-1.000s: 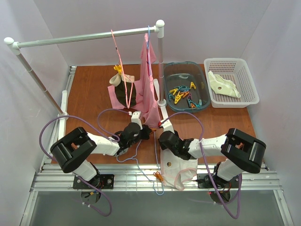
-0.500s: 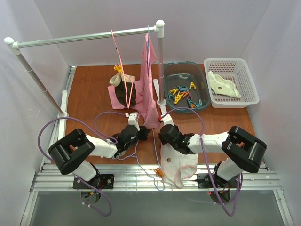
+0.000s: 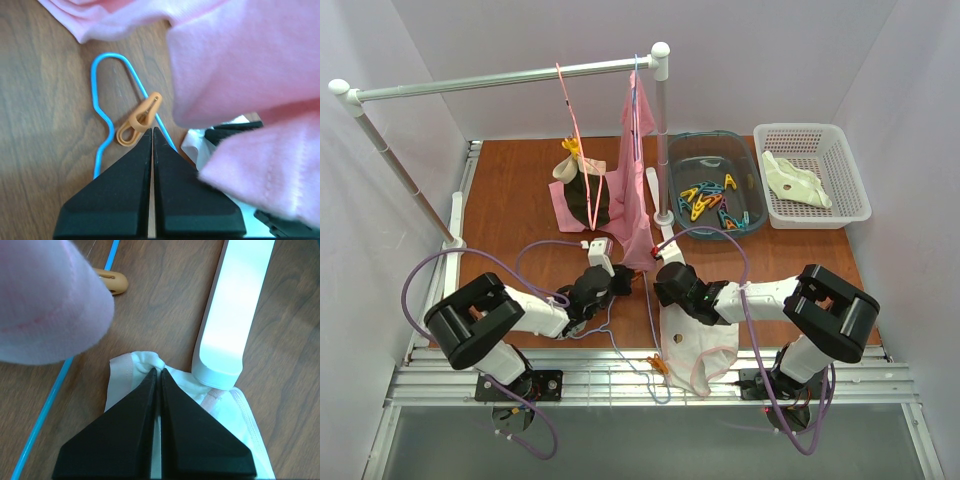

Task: Clip the underwear to the hanger
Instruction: Adjust the underwear on the hanger.

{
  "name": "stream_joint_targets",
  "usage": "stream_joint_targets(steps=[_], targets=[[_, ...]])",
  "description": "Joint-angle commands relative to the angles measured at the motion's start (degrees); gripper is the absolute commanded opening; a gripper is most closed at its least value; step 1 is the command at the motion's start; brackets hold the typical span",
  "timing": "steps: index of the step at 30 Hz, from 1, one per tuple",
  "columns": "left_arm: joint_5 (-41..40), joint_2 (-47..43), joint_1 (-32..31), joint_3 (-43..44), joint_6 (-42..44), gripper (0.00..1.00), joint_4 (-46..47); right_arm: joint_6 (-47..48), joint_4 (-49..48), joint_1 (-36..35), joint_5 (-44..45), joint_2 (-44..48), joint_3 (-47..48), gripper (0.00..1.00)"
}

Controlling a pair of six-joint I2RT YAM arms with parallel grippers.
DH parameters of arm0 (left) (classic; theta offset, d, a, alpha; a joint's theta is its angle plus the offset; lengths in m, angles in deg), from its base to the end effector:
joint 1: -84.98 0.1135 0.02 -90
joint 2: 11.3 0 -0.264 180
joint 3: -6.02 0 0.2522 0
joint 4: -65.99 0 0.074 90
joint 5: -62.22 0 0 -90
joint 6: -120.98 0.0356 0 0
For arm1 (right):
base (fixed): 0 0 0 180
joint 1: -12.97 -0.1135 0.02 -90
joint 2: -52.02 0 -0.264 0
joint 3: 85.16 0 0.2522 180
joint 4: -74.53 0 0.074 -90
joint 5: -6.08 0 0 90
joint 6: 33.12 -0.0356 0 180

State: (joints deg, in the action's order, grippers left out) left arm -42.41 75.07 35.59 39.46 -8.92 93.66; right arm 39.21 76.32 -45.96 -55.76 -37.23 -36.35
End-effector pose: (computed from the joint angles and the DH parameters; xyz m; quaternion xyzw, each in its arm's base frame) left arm 0.1718 -0.1865 0.1295 0.0014 0.8405 -0.2966 0.4534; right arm 0.1623 0.2367 0.1431 -0.2203 0.8647 0.0688 0.4461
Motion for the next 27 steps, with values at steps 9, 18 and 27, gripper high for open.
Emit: stream_joint_targets(steps=[9, 18, 27], targets=[[-5.41, 3.1, 0.25, 1.32, 2.11, 0.0, 6.12, 0.44, -1.04, 0.14, -1.09, -0.48, 0.64, 0.01], [-4.44, 2.4, 0.25, 1.5, 2.19, 0.0, 7.7, 0.71, -1.22, 0.14, -0.92, -0.57, 0.2, 0.01], [-2.95, 6.79, 1.4, 3.96, 2.28, 0.0, 6.38, 0.62, -1.22, 0.14, -1.27, -0.57, 0.11, 0.01]])
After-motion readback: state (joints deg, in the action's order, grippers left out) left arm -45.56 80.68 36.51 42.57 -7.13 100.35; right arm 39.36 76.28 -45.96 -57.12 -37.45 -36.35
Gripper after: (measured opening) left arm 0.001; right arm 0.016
